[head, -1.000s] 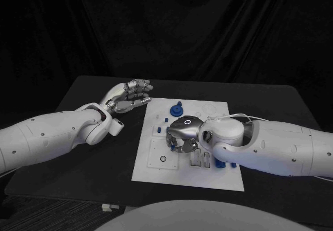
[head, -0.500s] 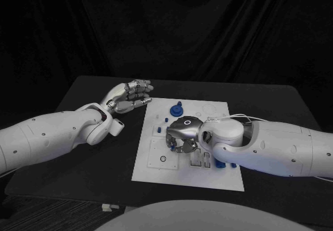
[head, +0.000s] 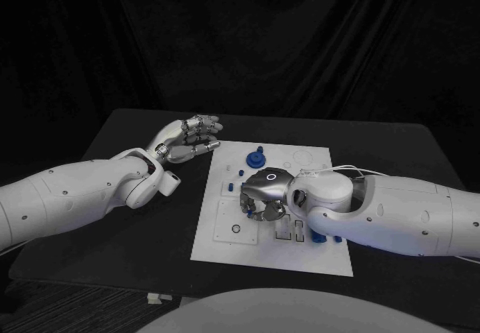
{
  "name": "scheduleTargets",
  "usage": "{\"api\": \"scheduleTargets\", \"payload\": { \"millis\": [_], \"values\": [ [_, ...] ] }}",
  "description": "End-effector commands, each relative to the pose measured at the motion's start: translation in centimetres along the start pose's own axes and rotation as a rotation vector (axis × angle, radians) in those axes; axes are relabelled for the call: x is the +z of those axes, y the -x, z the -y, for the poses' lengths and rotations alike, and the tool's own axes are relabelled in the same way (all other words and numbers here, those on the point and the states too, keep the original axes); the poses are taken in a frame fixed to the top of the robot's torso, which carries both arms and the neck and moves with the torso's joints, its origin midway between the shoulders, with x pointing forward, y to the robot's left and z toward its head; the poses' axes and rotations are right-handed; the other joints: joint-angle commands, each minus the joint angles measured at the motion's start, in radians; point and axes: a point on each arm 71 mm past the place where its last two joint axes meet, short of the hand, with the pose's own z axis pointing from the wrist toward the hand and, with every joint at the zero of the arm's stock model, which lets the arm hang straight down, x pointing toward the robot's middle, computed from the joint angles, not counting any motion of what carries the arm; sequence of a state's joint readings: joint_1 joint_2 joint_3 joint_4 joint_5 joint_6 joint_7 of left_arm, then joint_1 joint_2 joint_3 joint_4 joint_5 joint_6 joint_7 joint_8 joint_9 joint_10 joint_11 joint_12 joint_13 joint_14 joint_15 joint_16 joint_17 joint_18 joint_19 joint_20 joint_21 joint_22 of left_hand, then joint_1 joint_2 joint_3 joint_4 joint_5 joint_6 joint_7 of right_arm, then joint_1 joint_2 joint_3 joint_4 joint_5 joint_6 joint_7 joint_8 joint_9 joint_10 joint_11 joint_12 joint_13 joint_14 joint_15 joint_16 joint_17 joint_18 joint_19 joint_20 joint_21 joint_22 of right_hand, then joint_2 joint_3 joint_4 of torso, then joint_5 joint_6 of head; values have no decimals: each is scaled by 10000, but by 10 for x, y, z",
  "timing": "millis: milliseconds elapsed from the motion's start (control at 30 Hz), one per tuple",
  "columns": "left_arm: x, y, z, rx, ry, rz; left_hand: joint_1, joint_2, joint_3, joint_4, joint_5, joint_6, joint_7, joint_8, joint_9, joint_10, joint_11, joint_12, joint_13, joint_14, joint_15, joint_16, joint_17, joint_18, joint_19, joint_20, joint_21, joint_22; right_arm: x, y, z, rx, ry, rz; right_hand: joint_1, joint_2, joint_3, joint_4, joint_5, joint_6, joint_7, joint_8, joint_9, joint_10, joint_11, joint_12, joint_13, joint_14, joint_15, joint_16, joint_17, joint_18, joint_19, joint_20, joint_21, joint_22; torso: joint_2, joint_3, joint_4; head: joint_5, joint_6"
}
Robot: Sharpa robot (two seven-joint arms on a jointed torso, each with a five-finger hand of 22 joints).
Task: Assemble the parts on the task board
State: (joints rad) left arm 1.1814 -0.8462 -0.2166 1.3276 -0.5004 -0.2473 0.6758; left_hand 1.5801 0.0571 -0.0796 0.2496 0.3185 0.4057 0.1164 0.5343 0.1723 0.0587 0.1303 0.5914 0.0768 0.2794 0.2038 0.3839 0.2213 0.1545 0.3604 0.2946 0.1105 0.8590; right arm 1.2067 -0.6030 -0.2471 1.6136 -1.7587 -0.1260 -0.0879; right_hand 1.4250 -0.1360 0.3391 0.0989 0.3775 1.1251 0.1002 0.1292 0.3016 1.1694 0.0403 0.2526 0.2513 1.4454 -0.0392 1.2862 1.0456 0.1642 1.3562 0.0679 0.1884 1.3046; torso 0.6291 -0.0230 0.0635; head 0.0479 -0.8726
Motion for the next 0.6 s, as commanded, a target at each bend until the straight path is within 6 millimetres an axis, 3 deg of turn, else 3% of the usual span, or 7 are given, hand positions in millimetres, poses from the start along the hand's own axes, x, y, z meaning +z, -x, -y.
{"api": "scheduleTargets", "payload": {
  "millis": [33, 133, 600],
  "values": [
    [1, -2, 1, -143, -86, -63, -20, 100, -32, -49, 40, 26, 79, 43, -14, 23, 51, 41, -15, 83, 30, 59, 9, -74, 80, -24, 72, -12, 0, 0, -1, -41, -71, 142, -47, -78, 22, -36, -33, 72, -6, 30, 7, 99, -6, -51, -12, 38, 31, -42, 4, 152, 64, -20, -51, -9, -5, 3, -18, 39, 0],
    [1, -2, 1, -148, -76, -71, -20, 100, -32, -49, 40, 26, 79, 43, -14, 23, 51, 41, -15, 83, 30, 59, 9, -74, 80, -24, 72, -12, 0, 0, -2, -38, -59, 145, -54, -72, 22, -42, -101, 80, -11, 19, 1, 115, -9, -68, -25, 41, 28, -40, 8, 151, 73, -20, -50, -8, -2, 1, 8, 10, 0],
    [0, -2, 0, -170, -13, -95, -14, 122, -40, -62, 41, 41, 117, 46, -28, 27, 66, 59, -31, 118, 69, 79, 1, -101, 119, -22, 93, -17, 1, 0, -4, -15, -7, 227, -59, -58, 27, -60, -223, 102, -18, -4, -11, 144, -14, -104, -50, 44, 25, -44, 4, 154, 83, -21, -83, -14, 0, -2, 0, 30, 0]
  ]
}}
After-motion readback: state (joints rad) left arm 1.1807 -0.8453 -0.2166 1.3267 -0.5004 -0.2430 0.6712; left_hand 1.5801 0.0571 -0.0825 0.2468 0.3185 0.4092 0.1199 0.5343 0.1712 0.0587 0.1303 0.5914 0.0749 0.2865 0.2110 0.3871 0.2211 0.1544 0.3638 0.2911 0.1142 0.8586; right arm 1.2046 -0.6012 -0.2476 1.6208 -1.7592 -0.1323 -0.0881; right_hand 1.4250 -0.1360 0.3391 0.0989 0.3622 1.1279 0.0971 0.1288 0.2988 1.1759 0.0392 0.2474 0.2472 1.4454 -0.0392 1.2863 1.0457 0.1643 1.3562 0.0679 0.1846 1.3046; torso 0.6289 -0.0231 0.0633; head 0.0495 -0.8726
